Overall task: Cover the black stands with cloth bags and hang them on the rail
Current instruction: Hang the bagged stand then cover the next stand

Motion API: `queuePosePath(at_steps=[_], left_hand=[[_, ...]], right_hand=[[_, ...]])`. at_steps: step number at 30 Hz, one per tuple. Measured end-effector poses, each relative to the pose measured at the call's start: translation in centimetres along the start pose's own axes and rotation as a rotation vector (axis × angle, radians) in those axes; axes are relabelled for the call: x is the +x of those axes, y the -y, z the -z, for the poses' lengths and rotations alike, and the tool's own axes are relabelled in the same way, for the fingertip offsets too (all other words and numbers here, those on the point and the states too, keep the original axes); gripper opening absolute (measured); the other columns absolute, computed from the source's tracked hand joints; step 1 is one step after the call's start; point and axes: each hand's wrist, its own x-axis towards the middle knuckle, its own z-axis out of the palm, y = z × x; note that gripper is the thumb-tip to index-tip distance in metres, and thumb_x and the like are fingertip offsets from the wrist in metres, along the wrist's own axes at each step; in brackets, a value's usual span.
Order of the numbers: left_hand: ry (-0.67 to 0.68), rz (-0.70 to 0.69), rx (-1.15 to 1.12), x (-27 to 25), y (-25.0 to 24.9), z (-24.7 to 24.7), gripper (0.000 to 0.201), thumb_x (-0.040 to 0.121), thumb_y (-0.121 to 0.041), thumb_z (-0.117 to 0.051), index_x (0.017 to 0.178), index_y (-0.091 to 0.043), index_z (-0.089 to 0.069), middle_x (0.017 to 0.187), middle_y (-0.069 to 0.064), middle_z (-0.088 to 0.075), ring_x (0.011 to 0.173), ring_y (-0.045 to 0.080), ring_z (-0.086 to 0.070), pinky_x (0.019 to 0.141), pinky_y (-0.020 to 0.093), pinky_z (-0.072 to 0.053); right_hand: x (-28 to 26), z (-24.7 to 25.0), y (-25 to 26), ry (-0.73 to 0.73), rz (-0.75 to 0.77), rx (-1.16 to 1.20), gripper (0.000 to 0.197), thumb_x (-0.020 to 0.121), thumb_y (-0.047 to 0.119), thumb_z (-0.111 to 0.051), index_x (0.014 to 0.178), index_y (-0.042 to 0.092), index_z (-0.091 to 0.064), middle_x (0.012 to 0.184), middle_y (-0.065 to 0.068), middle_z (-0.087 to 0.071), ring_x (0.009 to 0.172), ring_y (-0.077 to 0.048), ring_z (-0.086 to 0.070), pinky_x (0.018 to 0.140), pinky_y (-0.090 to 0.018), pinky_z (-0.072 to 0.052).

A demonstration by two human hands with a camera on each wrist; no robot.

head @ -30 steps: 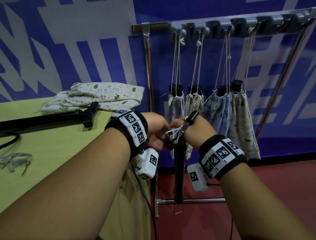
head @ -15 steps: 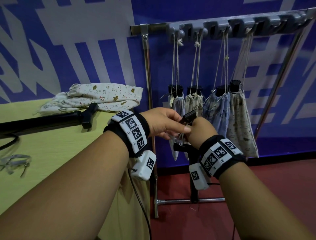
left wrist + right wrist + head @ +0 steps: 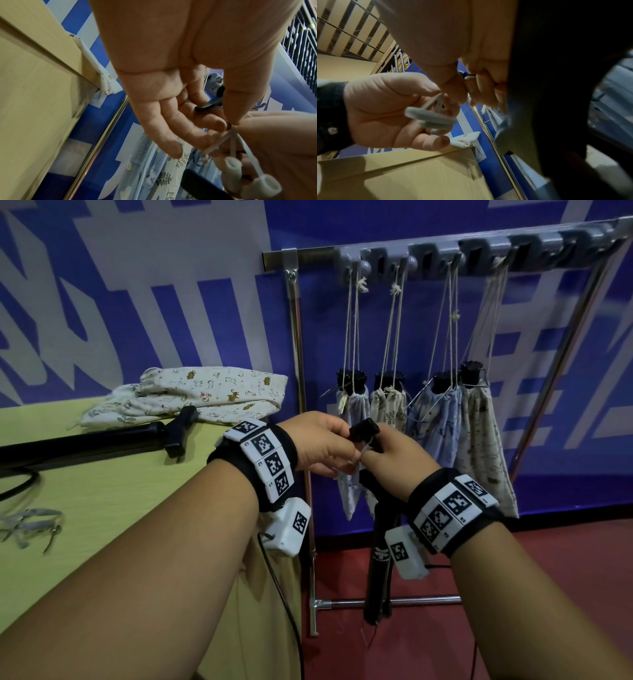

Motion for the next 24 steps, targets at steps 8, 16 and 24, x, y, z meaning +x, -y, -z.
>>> queuePosePath(at_steps=[8,16,24], left_hand=[[-0.067,0.004,-0.049,0.4,0.3,0.5,0.021,0.084,0.011,-0.068,0.092,-0.009,-0.069,0.075,0.01,-0.072,0.082,0.024,-0.071,0.098,0.052,-0.058],[-0.023,-0.01,-0.041,0.1,-0.1,0.4,0.027,0.082,0.017,-0.059,0.095,-0.006,-0.066,0.097,0.021,-0.067,0.1,0.034,-0.068,0.091,0.041,-0.056],[-0.117,-0.05,-0.074,-1.4,-0.9,0.7,0.021,0.087,0.005,-0.065,0.096,-0.012,-0.073,0.089,0.011,-0.075,0.096,0.028,-0.074,0.098,0.048,-0.058]], right_hand=[[0.1,-0.3,-0.3,0.018,0.057,0.195,0.018,0.099,0.027,-0.067,0.111,0.022,-0.055,0.086,-0.001,-0.063,0.076,-0.018,-0.061,0.076,-0.043,-0.054],[0.1,0.0,-0.5,-0.056,0.169,0.139,0.016,0.106,0.033,-0.061,0.115,0.022,-0.055,0.089,0.004,-0.066,0.08,-0.016,-0.064,0.077,-0.039,-0.053],[-0.1,0.0,1.5,-0.088,0.244,0.366,0.01,0.103,0.025,-0.067,0.105,0.035,-0.068,0.083,0.016,-0.07,0.074,0.0,-0.064,0.073,-0.026,-0.048]])
